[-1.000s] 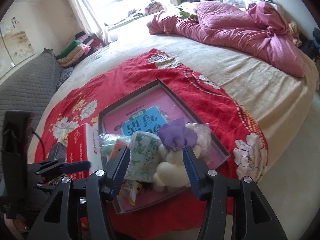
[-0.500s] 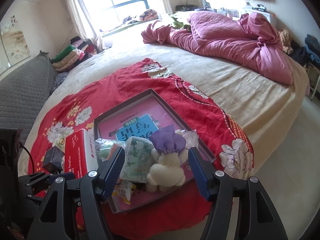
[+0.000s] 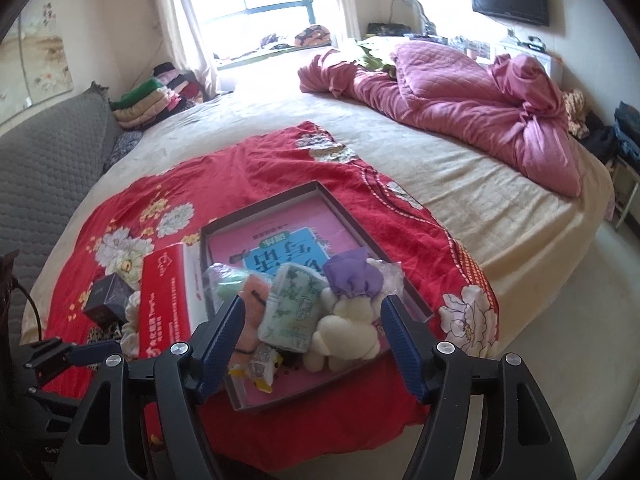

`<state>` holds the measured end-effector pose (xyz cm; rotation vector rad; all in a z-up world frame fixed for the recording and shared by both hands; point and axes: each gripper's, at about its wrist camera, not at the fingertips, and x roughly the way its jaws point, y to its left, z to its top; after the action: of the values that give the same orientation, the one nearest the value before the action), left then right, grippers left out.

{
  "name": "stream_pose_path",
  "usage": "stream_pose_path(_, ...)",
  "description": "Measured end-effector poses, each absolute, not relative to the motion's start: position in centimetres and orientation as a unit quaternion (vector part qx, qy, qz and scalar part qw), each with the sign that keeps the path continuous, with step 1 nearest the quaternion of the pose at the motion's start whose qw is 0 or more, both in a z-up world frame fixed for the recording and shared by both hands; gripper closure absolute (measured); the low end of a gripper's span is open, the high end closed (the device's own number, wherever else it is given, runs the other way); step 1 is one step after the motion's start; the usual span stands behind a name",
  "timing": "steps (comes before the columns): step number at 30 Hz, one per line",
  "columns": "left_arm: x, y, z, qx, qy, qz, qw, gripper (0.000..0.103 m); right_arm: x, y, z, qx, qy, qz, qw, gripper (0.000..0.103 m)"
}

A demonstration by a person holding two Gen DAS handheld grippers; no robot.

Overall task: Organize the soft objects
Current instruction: 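Move both open tools back to the scrunchies beside the dark cube box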

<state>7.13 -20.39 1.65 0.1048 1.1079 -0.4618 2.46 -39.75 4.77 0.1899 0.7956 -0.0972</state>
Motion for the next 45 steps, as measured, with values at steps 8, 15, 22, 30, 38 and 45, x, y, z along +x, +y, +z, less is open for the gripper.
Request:
stream_pose_path(8, 6.1, -17.6, 2.0, 0.041, 0.521, -0.200, 0.829, 0.027, 2.0, -36.6, 5.1, 0.056, 0.391, -0.025, 0.918, 0.031)
stream_pose_path(15, 5.4, -15.1, 2.2, 0.028, 0.515, -0.183, 0.837, 0.027, 1.8, -33.6, 5.6, 0.030, 0.389, -0.002, 0.921, 0.031)
stream_pose_path(22, 5.3, -11.5, 1.8, 0.014, 0.516, -0.154, 0.842, 0.027, 2.0, -29.3, 5.9, -0.005, 0.387, 0.036, 0.921, 0.031)
stream_pose_path(30, 5.7, -6.1, 0.5, -0.030, 0.524, -0.116, 0.843, 0.027, 2.6, -24.0, 4.8, -0.044, 0.396, 0.086, 0.913, 0.030)
stream_pose_path(38, 6.9, -1.2, -1.7, -0.071, 0.537, -0.078, 0.837, 0.027, 3.9, -19.7, 2.8, -0.094, 0.405, 0.118, 0.902, 0.030)
stream_pose_path(45, 8.8, 2.6, -4.9, -0.111, 0.554, -0.061, 0.822, 0.027, 5.4, -14.7, 0.0, -0.187, 0.412, 0.158, 0.878, 0.030)
